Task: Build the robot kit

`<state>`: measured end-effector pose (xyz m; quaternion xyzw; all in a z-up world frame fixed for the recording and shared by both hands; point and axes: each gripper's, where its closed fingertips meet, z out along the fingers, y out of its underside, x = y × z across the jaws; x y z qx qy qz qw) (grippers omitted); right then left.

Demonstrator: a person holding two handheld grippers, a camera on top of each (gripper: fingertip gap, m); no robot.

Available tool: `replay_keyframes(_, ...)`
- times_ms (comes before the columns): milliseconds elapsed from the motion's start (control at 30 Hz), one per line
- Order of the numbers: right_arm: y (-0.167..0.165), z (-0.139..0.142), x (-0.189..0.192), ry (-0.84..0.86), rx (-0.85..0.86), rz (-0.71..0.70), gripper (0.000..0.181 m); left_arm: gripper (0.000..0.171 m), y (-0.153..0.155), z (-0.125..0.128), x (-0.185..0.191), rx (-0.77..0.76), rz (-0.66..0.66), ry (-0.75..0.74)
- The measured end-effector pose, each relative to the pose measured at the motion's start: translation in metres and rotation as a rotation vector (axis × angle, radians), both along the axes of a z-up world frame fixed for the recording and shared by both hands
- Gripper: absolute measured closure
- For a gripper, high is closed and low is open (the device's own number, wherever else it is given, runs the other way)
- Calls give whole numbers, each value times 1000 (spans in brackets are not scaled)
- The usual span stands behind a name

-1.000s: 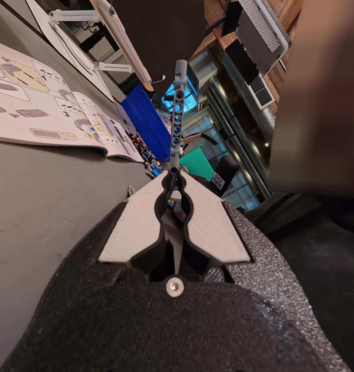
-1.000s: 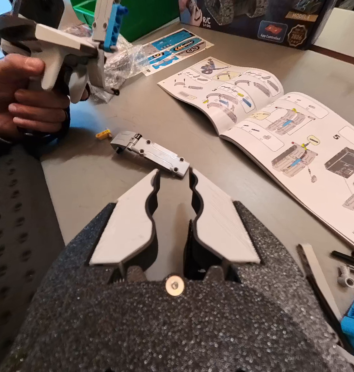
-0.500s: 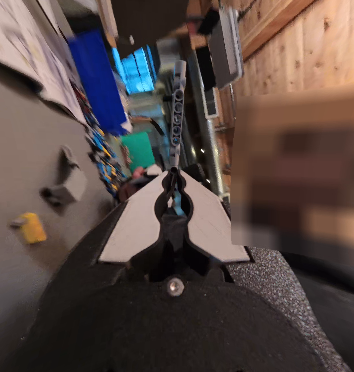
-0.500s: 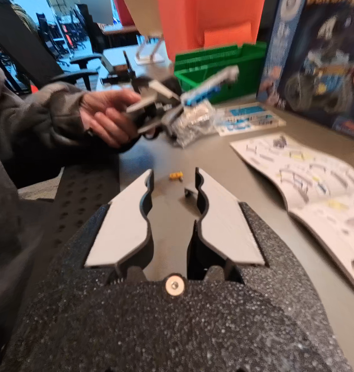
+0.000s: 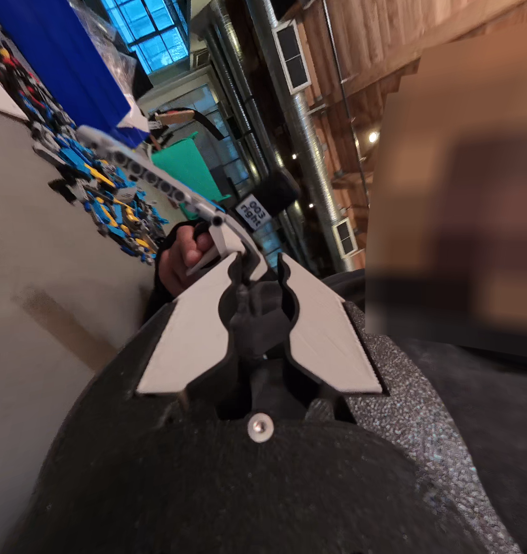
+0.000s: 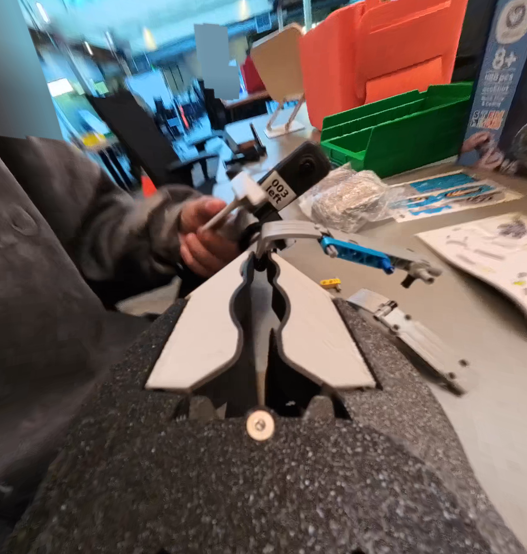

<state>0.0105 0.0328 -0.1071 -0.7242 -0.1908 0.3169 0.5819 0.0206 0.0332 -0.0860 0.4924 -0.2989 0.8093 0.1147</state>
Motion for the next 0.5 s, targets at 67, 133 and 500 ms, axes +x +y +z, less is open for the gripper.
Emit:
replay_keyframes(67, -1, 0, 5, 159, -89, 43, 175, 149, -2, -2, 0, 115, 60, -27)
replay_keyframes(133, -3, 1, 3, 181, -101, 71, 176, 149, -6, -9, 3, 226, 93, -9)
replay_keyframes(500, -5, 25, 35, 422, -98, 74, 151, 170, 6, 0, 1, 34, 94, -41)
